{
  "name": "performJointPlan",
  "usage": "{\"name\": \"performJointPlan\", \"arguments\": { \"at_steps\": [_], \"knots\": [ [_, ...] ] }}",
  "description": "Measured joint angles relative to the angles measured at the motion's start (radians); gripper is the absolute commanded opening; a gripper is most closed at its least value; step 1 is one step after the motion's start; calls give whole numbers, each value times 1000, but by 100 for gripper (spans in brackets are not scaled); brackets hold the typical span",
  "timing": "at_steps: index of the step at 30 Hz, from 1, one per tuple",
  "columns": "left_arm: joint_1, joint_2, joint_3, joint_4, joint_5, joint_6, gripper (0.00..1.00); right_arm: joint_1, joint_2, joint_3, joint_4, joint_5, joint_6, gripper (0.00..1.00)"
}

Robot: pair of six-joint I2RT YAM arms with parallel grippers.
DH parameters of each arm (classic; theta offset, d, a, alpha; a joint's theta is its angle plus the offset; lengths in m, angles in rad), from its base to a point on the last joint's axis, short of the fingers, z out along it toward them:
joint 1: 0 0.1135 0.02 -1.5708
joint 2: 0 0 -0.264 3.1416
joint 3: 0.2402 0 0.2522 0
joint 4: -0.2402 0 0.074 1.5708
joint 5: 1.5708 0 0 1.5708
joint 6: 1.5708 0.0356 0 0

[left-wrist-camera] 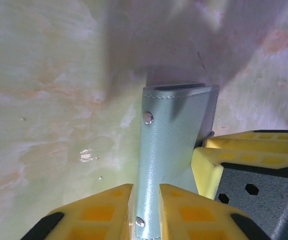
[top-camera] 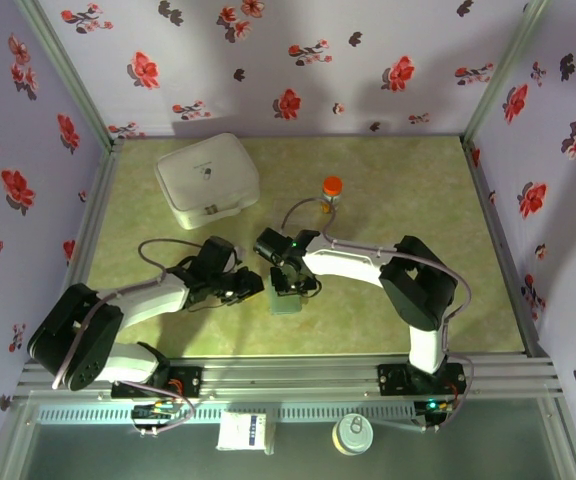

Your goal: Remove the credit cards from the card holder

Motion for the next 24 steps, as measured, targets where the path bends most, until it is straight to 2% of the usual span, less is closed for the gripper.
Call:
{"name": "performJointPlan", "arguments": {
  "at_steps": [14, 24],
  "knots": [
    [-97, 145, 56, 115, 8, -73, 12, -12, -55, -72, 84, -16, 16, 0],
    [-100, 206, 58, 167, 22, -97, 9, -26, -97, -122, 128, -24, 17, 0]
  ]
}}
